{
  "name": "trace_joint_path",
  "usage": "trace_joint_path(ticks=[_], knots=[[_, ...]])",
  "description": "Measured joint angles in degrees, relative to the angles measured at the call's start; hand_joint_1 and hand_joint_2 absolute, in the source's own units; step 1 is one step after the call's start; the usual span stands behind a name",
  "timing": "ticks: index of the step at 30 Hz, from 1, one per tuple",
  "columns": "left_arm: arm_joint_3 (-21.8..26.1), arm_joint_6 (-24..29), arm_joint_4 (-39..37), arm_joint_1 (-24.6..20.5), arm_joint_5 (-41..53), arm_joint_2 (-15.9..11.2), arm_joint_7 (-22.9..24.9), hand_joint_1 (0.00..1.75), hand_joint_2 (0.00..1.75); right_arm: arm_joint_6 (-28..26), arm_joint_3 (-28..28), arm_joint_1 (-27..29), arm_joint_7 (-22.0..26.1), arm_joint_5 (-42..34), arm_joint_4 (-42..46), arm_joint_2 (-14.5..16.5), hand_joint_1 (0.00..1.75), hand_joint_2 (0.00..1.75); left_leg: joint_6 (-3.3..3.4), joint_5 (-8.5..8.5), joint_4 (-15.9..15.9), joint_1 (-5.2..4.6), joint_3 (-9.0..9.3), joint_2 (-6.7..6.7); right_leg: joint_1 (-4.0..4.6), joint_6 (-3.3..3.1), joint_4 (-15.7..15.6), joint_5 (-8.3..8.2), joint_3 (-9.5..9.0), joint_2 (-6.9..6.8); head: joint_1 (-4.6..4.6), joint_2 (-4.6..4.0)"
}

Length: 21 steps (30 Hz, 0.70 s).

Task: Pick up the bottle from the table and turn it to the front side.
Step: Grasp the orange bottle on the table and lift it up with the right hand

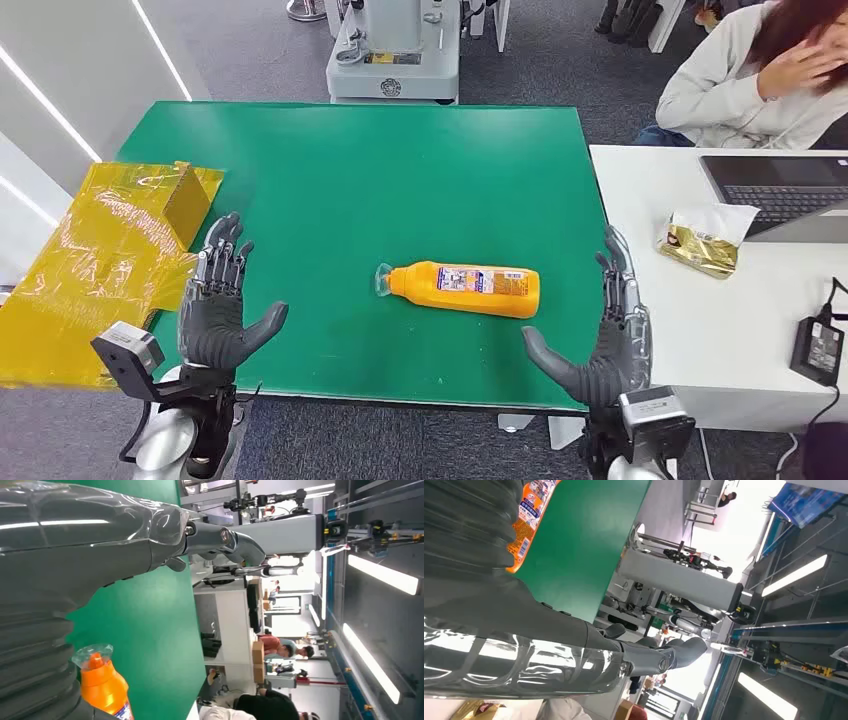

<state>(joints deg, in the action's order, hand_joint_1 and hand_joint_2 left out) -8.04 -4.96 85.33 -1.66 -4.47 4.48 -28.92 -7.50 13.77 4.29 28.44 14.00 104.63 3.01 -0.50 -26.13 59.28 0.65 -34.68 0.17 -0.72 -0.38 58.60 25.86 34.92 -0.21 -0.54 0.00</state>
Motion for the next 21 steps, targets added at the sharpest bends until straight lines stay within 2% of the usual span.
trace_joint_path(ticks=[12, 21], knots=[[0.02, -0.27, 0.61, 0.24, -0.12, -0.07, 0.05, 0.00, 1.75, 0.16, 0.02, -2.17, -0.53, 0.57, -1.82, 0.05, 0.00, 1.75, 0.00, 0.00, 0.00, 0.00, 0.01, 0.00, 0.00, 0.00, 0.01, -0.01, -0.01, 0.00, 0.00, 0.00], [-0.09, -1.52, 0.48, -2.53, 1.06, 0.91, 1.90, 0.00, 1.75, 2.36, -0.38, -5.25, -5.84, 4.75, -3.68, -0.34, 0.00, 1.75, 0.00, 0.01, 0.01, 0.00, 0.03, 0.02, 0.00, -0.01, 0.00, -0.01, -0.01, 0.03, 0.00, 0.00]])
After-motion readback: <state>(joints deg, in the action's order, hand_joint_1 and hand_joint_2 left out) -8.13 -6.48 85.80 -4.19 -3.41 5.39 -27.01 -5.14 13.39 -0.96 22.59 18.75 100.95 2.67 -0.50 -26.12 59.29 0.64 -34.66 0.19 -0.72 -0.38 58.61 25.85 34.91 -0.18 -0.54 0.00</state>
